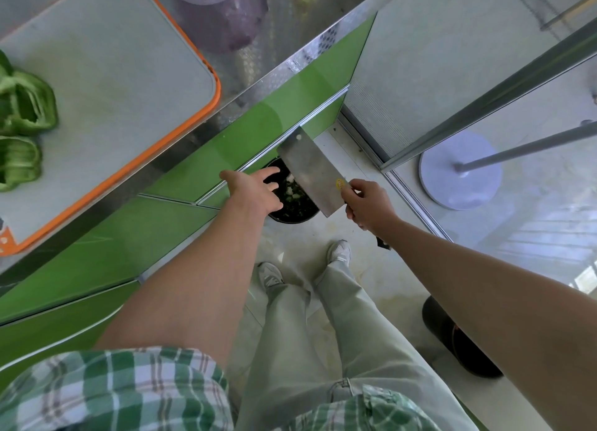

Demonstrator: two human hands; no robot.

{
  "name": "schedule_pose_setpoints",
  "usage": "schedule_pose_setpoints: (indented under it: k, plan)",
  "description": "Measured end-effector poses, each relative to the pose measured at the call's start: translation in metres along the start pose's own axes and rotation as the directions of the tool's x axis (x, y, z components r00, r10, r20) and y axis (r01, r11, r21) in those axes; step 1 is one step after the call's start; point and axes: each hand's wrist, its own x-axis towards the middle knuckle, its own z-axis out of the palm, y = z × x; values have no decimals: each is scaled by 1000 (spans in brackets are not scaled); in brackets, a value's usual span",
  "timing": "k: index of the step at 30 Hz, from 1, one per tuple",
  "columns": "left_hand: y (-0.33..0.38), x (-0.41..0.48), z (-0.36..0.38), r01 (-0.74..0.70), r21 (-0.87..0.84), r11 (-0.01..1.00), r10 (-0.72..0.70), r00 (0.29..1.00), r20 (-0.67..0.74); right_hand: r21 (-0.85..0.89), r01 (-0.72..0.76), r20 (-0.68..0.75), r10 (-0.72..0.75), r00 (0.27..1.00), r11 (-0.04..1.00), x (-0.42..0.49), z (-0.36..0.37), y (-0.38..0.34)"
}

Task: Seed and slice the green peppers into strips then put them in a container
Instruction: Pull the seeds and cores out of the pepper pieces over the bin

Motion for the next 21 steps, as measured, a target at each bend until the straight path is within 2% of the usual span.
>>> schedule_pose_setpoints:
  k: [3,8,12,16,19,21]
  plan:
    - [0,0,0,-14,9,1000,15,1000,-12,11,3,54,-3,999,1000,-2,-1,1]
    - [-1,1,-3,-9,-7,1000,9,1000,-4,12,-12,20,12,1000,1000,-1,-1,1]
    - [-4,0,-4,-9,150,989,17,999,-52,-6,-14,30,15,999,1000,-2,0,0]
    - [-3,-3,-4,-27,-1,1000,27,1000,11,4,-25,23,24,999,1000,-1,1,-1]
    - [-1,-6,-2,-77,116,990,80,997,-18,-57,-56,-7,56,998,997,1,-1,2]
    - [-3,-8,1,-136,268,954,162,984,-79,-18,-57,15,57,998,998,0,-2,3]
